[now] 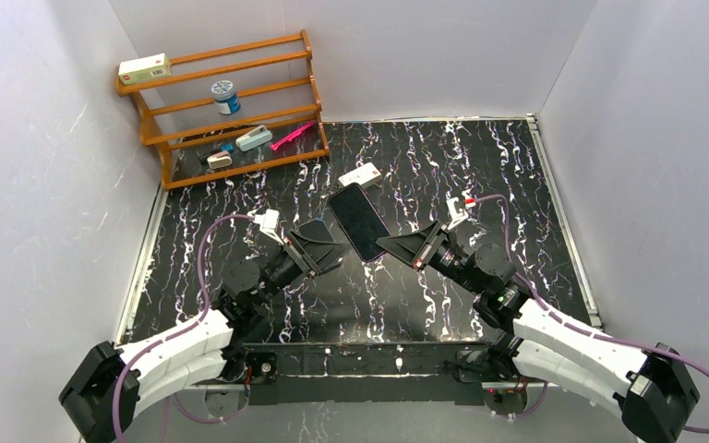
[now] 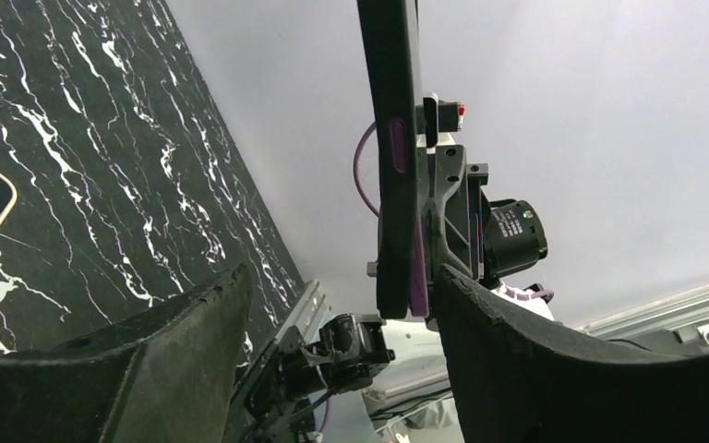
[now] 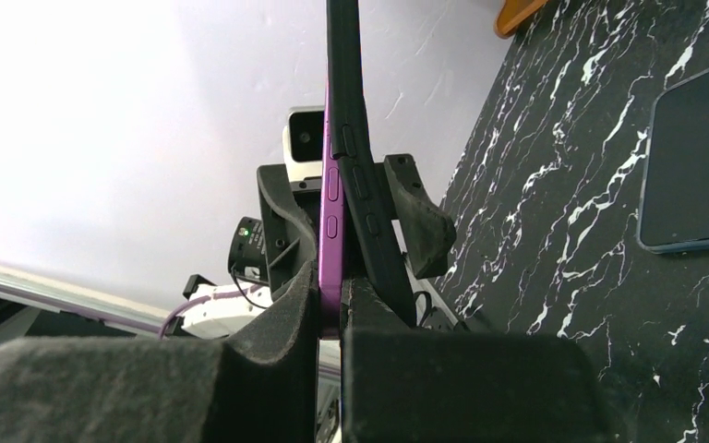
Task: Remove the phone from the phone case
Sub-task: Remove the phone case from the phone.
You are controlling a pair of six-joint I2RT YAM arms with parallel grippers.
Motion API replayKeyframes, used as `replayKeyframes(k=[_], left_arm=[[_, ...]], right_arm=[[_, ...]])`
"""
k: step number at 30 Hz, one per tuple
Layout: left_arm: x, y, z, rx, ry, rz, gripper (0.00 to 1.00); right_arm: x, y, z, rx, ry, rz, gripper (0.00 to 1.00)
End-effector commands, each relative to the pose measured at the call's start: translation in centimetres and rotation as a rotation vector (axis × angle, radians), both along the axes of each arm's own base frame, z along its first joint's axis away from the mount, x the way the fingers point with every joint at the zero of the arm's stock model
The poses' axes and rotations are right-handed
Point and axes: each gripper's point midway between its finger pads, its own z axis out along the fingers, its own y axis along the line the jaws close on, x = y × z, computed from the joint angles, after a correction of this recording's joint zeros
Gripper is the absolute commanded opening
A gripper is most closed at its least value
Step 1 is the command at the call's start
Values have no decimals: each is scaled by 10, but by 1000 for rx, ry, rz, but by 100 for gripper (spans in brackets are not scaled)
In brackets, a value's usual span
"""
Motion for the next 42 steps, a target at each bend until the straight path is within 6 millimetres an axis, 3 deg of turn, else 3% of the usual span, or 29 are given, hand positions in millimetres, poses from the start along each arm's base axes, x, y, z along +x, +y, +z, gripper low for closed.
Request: replayKeyframes(k=[1,17,28,34,42], left_arm=[[-2,-4,10,7,-56,-3,69],[-13,-35,4,76,-77,-93,67],[-4,-36,-1,80,-40,-45,67],[-2,-37,13,55,-57,-40,67],[16,-32,3,48,20,53,52]], right_arm=[[4,-14,41,133,-71,-71,1],[5,-16,42,135,-78,-82,1],[0,-15,42,130,-78,-55,1],[-1,-15,32,108,-61,-52,1],[-11,-8,19,54,-48,20,1]])
